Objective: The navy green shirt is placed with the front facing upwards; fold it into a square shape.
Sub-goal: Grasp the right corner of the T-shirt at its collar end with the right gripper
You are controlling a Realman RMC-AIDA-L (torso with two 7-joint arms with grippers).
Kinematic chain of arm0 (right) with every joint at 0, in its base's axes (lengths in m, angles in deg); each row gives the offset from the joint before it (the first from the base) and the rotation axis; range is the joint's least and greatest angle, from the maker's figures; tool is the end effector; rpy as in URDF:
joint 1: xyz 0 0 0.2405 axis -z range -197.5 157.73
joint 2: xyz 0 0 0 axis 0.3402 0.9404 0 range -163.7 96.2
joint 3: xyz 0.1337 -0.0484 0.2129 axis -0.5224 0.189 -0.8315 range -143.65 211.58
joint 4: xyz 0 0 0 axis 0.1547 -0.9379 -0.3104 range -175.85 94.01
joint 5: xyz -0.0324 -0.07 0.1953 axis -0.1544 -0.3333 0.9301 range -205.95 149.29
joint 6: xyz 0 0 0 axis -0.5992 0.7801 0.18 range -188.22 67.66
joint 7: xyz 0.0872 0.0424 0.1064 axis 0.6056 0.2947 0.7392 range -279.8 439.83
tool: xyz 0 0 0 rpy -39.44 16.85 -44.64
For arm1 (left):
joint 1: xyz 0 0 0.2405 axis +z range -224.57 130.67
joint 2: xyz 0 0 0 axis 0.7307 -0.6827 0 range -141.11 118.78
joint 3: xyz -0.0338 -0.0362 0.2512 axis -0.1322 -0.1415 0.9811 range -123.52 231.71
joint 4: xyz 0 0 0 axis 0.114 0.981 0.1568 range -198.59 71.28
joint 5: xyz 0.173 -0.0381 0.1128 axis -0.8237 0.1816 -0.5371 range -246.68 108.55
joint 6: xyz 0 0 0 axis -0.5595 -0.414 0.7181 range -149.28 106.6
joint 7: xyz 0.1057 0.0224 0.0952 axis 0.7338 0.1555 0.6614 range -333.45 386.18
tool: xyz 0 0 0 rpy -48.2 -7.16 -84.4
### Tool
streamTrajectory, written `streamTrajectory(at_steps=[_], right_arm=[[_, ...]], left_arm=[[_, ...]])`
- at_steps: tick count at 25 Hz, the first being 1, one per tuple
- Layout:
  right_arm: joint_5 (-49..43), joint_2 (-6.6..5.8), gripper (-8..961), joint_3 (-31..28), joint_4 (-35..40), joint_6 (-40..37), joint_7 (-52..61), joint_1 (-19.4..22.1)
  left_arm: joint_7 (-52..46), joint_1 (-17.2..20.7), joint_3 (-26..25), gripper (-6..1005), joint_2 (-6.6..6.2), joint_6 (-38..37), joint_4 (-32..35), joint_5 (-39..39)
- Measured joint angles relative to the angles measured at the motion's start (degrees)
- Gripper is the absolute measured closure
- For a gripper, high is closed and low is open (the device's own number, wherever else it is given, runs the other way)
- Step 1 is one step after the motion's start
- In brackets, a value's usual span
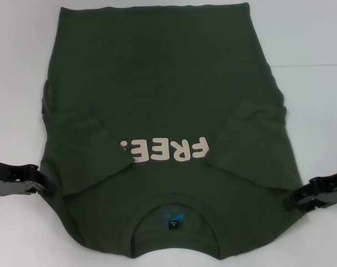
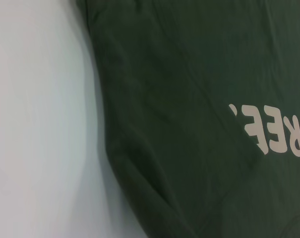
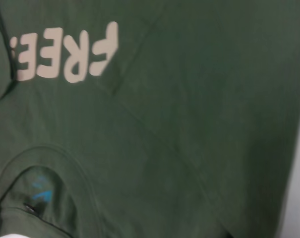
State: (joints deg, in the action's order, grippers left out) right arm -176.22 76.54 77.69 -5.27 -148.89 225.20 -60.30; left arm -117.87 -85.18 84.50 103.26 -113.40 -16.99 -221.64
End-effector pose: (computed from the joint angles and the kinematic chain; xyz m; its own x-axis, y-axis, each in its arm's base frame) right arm 0.3012 0.3520 0.0346 0.1546 -0.9876 -0.0274 -0.9687 -0.1461 -0.2005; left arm -0.3018 0.3501 0.0557 0.1252 0.9733 0.1923 0.9817 -0.0935 -0.1658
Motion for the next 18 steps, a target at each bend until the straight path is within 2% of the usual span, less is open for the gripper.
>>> streamTrajectory(at_steps=[5, 15, 18], right_arm=[[-0.2, 0.83, 303, 0.5, -0.5, 0.6, -0.1, -1.3], [-0.3, 0.83, 340, 0.7, -0.2, 0.9, -0.8, -1.9], [-0.3, 0.82, 451, 1.1, -0.3, 0.9, -0.8, -2.1]], left_arm=[[0.0, 0.0, 0.0, 947, 0.0, 0.0, 0.0, 0.0], [0.1, -0.2, 0.0, 948, -0.03, 0.2, 0.0, 0.1], [0.1, -0.4, 0.0, 948, -0.06, 0.3, 0.0, 0.1]])
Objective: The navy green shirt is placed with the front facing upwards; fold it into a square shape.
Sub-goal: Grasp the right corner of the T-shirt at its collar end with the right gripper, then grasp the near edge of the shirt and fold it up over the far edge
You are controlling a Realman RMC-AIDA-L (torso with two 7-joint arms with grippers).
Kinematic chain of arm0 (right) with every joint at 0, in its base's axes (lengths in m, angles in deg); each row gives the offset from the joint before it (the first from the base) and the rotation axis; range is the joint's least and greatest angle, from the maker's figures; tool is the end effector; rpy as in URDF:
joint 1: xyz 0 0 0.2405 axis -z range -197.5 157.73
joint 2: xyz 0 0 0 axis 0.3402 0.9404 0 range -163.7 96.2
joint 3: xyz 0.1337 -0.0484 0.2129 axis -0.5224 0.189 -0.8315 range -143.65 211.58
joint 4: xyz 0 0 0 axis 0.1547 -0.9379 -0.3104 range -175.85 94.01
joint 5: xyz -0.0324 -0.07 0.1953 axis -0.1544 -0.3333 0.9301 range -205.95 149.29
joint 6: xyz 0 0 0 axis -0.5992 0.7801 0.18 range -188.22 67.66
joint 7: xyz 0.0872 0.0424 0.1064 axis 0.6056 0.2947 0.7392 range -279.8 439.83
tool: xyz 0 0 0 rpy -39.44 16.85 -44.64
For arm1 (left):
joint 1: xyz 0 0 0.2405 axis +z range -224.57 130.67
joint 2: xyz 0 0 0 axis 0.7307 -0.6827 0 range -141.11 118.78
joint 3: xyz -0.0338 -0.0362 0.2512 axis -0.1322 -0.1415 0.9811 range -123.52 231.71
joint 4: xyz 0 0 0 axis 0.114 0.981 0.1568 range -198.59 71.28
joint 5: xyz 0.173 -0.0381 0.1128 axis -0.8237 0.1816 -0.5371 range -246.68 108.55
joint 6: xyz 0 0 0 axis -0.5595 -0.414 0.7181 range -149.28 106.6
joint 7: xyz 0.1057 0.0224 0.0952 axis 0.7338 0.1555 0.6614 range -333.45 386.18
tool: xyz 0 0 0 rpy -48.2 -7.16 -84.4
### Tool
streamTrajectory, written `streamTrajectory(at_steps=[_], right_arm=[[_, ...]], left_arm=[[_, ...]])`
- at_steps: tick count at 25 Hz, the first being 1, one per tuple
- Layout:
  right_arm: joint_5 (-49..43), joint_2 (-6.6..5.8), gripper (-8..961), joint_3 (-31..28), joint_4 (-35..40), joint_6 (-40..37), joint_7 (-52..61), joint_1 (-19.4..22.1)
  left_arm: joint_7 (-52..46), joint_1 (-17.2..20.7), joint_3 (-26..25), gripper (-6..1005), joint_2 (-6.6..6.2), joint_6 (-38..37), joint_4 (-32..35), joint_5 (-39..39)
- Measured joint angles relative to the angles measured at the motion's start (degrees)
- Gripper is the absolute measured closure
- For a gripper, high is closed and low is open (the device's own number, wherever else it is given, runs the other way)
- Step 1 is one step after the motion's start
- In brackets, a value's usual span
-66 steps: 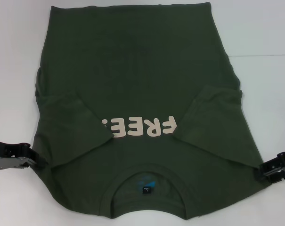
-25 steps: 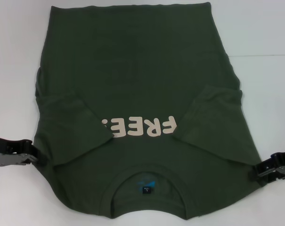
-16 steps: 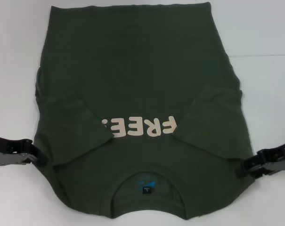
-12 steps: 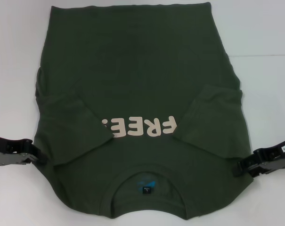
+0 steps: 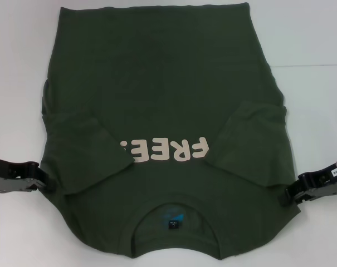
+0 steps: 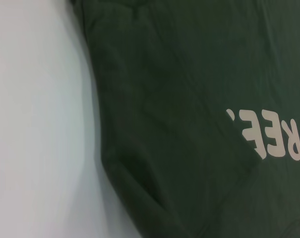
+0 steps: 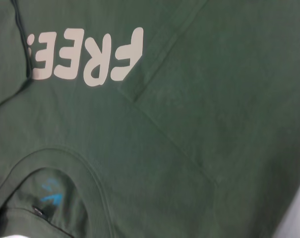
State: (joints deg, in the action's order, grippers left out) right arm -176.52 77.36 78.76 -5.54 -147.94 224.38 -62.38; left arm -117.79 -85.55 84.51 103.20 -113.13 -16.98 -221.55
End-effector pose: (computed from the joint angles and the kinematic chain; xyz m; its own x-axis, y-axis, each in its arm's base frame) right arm 0.2881 0.3610 0.0264 0.2098 -0.9777 -0.0097 -0.9566 -0.2032 -0.2090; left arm -0.2998 0.3528 0.0564 0.1339 0.9712 0.1971 0.9805 -0.1010 -0.1686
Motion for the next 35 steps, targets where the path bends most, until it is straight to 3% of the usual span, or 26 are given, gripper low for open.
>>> streamTrajectory(at_steps=[8, 19, 23, 30, 35], right_arm=[[0.0, -0.02, 807, 1.2, 0.1, 0.2, 0.0, -0.4], [0.3, -0.2, 914, 1.2, 0.1, -0.4, -0.9, -1.0], [0.5, -0.42, 913, 0.7, 0.2, -1.9, -1.8, -1.1], [0.5, -0.93, 912, 0.7, 2.3, -9.2, -2.9, -0.8], [0.3, -1.57, 911, 0.7, 2.6, -15.1, -4.7, -0.1]], left_arm=[[0.0, -0.3, 0.0, 947, -0.12, 0.0, 0.0, 0.0], [0.2, -0.4, 0.0, 947, -0.12, 0.0, 0.0, 0.2], [0.2, -0.2, 0.0, 947, -0.64, -1.0, 0.0, 0.7], [0.3, 0.0, -0.7, 948, -1.97, -8.0, 0.4, 0.3], [2.2, 0.8, -4.2, 948, -2.49, -15.9, 0.4, 0.1]])
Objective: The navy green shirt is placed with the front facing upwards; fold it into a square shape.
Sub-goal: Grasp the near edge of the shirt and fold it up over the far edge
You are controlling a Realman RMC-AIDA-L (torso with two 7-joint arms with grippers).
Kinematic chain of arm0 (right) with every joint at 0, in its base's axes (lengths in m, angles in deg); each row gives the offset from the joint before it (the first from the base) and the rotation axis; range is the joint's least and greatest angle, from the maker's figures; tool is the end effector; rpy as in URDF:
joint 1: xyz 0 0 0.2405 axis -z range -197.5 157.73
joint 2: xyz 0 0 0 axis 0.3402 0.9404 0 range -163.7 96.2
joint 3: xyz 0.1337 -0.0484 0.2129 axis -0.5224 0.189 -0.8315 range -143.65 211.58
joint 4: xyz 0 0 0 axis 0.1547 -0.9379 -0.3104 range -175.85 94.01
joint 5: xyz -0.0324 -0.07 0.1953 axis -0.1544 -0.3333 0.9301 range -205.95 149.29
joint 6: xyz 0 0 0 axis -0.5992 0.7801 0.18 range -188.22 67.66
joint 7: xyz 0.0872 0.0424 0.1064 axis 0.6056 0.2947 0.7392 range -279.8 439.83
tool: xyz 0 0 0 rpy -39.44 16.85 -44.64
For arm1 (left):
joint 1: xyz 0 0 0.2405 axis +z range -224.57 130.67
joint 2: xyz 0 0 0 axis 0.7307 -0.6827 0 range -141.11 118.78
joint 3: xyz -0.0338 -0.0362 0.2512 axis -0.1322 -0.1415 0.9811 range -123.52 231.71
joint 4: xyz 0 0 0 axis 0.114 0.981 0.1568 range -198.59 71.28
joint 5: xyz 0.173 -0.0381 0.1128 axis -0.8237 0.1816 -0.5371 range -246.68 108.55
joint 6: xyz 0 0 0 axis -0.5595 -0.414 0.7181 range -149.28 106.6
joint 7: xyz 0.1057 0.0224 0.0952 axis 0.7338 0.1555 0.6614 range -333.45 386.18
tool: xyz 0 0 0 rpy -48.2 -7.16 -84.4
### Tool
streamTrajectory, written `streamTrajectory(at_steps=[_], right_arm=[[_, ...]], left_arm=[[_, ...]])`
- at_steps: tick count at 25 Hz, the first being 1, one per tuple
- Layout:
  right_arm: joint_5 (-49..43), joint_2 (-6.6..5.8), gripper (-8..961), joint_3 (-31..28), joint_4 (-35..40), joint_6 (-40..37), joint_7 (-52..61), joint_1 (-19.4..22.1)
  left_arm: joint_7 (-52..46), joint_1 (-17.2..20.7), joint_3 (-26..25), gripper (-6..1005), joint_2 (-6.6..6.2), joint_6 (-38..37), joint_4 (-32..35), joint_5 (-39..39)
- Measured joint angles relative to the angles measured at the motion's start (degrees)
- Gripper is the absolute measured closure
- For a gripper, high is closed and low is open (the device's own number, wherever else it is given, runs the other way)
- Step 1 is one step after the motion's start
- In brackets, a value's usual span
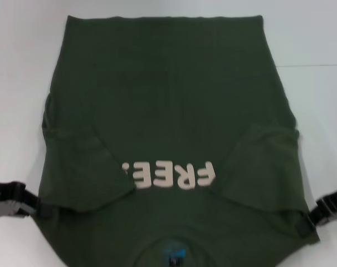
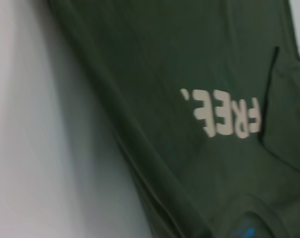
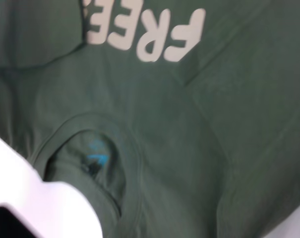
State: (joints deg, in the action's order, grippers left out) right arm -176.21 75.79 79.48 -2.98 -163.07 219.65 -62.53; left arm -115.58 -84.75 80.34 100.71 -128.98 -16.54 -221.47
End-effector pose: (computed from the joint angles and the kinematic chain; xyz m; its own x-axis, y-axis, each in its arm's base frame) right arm 0.2722 0.3369 0.0437 0.2857 -0.9418 0.1772 -0.9482 -0.3046 -0.0900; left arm -0.2926 0.3211 0.0762 0.1162 0.9914 0.0602 0.9932 -0.1155 -0.0150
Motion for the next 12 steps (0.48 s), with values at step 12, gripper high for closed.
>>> streamTrajectory(at_steps=[12], right_arm=[[-0.4, -0.15, 909, 8.7, -0.6, -10.2, -6.7, 0.4]], left_arm=[[2.6, 0.9, 3.2, 948, 0.01, -11.1, -0.9, -2.8]])
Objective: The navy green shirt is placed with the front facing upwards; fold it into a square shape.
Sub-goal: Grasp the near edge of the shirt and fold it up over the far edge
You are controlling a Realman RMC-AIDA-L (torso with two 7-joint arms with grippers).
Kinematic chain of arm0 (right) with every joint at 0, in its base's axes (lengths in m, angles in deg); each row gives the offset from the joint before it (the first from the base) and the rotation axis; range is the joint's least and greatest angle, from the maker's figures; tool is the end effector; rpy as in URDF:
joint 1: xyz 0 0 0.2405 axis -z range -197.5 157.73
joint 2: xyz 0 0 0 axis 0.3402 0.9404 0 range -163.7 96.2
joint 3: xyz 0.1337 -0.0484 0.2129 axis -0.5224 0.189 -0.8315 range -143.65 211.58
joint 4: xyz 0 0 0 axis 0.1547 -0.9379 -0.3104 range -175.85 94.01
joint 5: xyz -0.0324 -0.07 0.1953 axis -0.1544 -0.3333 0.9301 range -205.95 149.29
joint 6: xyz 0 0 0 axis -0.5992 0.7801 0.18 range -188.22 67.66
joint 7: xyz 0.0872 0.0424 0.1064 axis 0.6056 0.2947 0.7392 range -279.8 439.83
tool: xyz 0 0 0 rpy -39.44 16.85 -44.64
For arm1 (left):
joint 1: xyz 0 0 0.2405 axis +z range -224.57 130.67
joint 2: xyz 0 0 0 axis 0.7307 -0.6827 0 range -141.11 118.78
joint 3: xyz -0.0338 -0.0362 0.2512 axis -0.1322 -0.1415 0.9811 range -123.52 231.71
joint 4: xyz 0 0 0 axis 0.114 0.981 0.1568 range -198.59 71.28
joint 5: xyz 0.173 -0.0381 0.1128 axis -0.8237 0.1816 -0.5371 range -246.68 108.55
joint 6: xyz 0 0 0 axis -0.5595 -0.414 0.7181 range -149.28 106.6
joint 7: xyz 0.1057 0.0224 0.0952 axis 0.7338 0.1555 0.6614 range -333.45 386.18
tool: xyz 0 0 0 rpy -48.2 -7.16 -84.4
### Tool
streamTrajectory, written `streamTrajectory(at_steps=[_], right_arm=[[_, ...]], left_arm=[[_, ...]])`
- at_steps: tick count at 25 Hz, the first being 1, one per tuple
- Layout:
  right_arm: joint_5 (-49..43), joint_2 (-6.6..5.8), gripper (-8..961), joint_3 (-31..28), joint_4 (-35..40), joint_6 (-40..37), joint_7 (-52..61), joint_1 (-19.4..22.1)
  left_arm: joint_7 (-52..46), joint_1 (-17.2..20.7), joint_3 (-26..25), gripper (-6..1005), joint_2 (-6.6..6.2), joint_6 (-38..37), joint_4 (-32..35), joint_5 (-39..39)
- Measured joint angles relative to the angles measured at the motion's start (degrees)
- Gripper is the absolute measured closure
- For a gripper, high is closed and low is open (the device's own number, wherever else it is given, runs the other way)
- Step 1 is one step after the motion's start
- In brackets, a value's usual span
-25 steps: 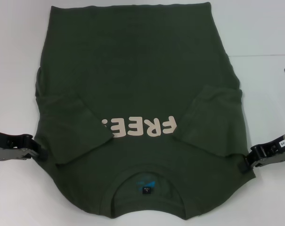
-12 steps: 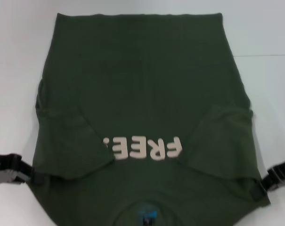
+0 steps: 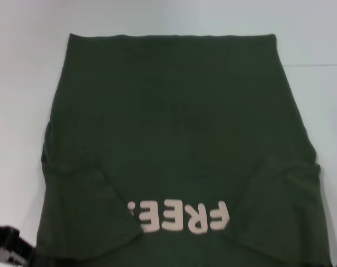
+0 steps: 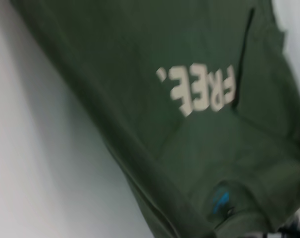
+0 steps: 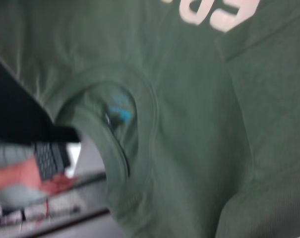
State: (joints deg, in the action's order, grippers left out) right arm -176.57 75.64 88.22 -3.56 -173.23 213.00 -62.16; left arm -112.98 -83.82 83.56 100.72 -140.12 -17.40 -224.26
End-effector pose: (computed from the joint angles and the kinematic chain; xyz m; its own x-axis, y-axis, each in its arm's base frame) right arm 0.2690 0.3037 0.0409 0.3742 -0.8177 0.4375 -0.9109 -0.4125 0.0081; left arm -0.2875 0.2871 0.0719 0.1414 0.9750 -0.1712 0.9894 -0.1331 0.0589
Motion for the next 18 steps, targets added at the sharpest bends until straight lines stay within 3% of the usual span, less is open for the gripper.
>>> streamTrajectory(at_steps=[11, 15, 18], right_arm=[[0.0, 0.67, 908, 5.4, -0.5, -0.6, -1.9, -0.3], [0.2, 0.73, 907, 3.0, 0.3, -0.2, -2.7, -0.4], [0.3, 0.19, 907, -1.7, 0.8, 0.2, -3.2, -0.6]], left_arm=[[-1.0, -0.4, 3.8, 947, 0.48, -0.3, -0.4, -0.7], [-1.3, -1.1, -0.4, 947, -0.13, 0.1, -0.5, 0.7], [-1.2, -1.8, -7.4, 947, -1.4, 0.4, -0.5, 2.5]])
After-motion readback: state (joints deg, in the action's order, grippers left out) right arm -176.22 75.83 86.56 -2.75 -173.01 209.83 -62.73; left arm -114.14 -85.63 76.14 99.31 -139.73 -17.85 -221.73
